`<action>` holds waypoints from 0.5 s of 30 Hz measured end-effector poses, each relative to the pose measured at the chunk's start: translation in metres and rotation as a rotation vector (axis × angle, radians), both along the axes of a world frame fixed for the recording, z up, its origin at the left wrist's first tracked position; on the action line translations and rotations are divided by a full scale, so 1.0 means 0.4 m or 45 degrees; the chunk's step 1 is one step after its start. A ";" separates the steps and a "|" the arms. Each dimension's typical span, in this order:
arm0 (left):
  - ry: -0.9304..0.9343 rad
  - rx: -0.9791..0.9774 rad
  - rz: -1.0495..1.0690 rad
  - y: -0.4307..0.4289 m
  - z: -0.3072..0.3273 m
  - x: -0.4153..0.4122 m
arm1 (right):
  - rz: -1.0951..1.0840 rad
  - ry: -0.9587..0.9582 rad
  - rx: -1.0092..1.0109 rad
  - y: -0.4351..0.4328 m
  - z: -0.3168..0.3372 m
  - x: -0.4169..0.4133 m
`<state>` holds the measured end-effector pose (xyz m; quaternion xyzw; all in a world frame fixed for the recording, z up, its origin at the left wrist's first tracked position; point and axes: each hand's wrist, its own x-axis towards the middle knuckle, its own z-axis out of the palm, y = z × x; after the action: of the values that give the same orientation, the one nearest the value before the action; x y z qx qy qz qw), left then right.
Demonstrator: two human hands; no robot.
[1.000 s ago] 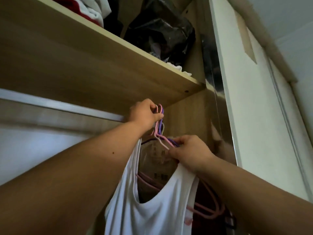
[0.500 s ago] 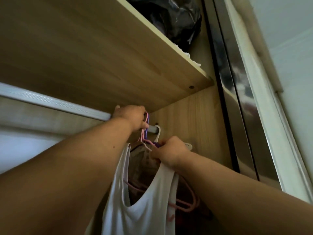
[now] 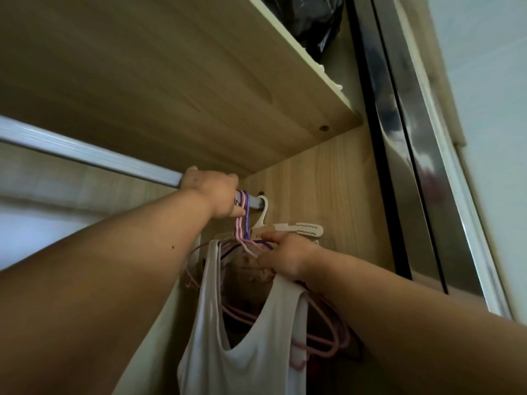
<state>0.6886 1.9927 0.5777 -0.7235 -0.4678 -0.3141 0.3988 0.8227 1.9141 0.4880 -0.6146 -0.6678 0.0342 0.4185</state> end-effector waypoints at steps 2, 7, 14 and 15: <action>-0.020 -0.008 0.007 -0.004 -0.005 -0.009 | -0.014 -0.052 -0.010 -0.013 -0.006 0.000; -0.030 -0.029 -0.025 -0.033 -0.049 -0.035 | -0.181 -0.289 -0.044 -0.055 -0.027 -0.008; -0.348 0.099 -0.730 -0.242 -0.197 -0.055 | -0.212 -0.611 0.388 -0.272 -0.076 0.010; -0.334 0.124 -0.807 -0.285 -0.227 -0.051 | -0.201 -0.614 0.434 -0.319 -0.087 0.019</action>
<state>0.6682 1.8787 0.4870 -0.7665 -0.2515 -0.5346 0.2519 0.8302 1.7866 0.4531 -0.5759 -0.6942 -0.2580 0.3463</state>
